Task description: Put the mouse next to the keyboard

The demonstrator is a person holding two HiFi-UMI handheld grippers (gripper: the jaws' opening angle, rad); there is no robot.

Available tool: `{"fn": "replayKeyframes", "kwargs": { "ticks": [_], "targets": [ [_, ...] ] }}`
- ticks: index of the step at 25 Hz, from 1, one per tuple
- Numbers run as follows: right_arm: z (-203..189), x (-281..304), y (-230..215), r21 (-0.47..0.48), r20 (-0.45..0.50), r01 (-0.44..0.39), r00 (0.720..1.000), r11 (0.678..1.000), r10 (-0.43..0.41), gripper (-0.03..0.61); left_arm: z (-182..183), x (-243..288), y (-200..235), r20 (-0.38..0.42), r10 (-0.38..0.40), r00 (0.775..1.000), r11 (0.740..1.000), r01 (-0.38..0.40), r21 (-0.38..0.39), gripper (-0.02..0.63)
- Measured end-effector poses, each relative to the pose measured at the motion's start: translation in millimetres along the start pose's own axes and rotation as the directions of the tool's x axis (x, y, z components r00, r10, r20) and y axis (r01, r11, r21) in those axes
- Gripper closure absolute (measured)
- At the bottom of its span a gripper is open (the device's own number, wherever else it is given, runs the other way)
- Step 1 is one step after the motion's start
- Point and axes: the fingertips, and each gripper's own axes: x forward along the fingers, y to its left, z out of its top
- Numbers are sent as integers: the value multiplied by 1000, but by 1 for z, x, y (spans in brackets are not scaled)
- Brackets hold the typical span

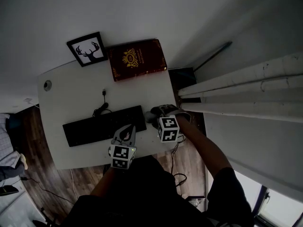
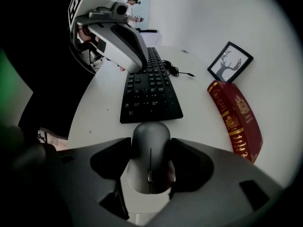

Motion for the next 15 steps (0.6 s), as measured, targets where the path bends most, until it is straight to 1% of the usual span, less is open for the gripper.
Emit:
{"fn": "replayKeyframes", "kwargs": {
  "ticks": [5, 12, 15],
  "targets": [
    [-2, 2, -2, -69, -17, -37, 999, 997, 36, 299, 0, 1, -1, -4, -1, 1000, 1000, 1, 1, 614],
    [-2, 3, -3, -72, -1, -57, 998, 996, 57, 299, 2, 1, -1, -10, -2, 1000, 1000, 2, -3, 614],
    [-3, 5, -1, -69, 4, -79, 997, 994, 79, 299, 2, 0, -2, -12, -3, 1000, 1000, 3, -5, 614]
  ]
}}
